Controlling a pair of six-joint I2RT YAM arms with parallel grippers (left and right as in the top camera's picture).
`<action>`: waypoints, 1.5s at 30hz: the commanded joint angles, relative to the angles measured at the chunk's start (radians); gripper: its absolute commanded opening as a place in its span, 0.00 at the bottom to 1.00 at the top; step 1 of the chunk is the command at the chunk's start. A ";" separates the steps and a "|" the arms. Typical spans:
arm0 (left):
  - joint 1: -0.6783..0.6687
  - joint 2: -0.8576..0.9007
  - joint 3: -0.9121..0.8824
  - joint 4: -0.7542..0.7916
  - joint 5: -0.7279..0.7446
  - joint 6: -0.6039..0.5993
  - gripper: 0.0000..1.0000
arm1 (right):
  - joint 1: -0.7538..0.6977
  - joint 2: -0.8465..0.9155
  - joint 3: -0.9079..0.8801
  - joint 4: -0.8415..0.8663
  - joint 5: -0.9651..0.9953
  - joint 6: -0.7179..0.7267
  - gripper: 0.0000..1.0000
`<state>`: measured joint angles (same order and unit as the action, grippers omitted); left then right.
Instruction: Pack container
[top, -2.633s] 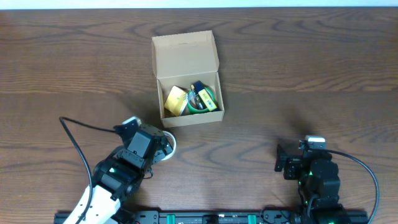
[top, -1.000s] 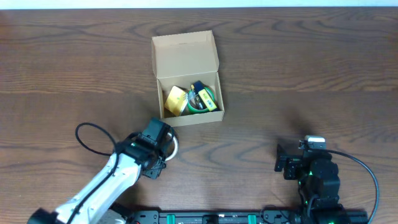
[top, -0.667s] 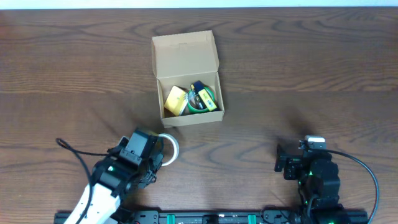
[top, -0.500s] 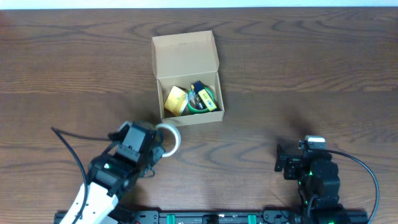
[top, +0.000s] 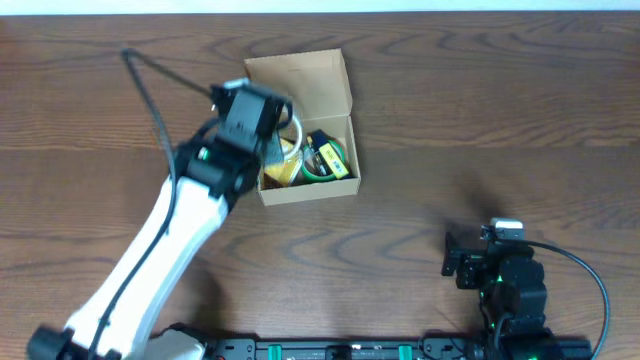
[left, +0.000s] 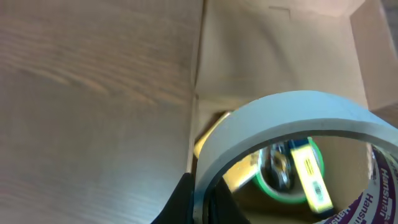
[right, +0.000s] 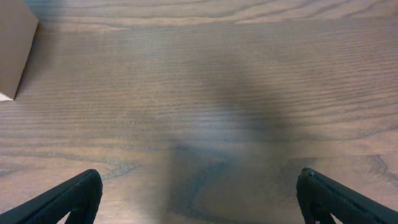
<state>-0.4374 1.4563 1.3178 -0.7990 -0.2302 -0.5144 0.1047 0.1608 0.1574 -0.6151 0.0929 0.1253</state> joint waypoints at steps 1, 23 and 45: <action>0.055 0.095 0.105 -0.036 0.047 0.066 0.06 | -0.006 -0.006 -0.001 -0.002 0.001 0.012 0.99; 0.088 0.415 0.211 -0.180 0.302 0.074 0.06 | -0.006 -0.006 -0.001 -0.002 0.001 0.012 0.99; 0.087 0.391 0.233 -0.134 0.302 0.074 0.73 | -0.006 -0.006 -0.001 -0.002 0.001 0.012 0.99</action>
<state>-0.3500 1.8763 1.5074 -0.9363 0.0814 -0.4477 0.1047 0.1608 0.1574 -0.6159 0.0929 0.1253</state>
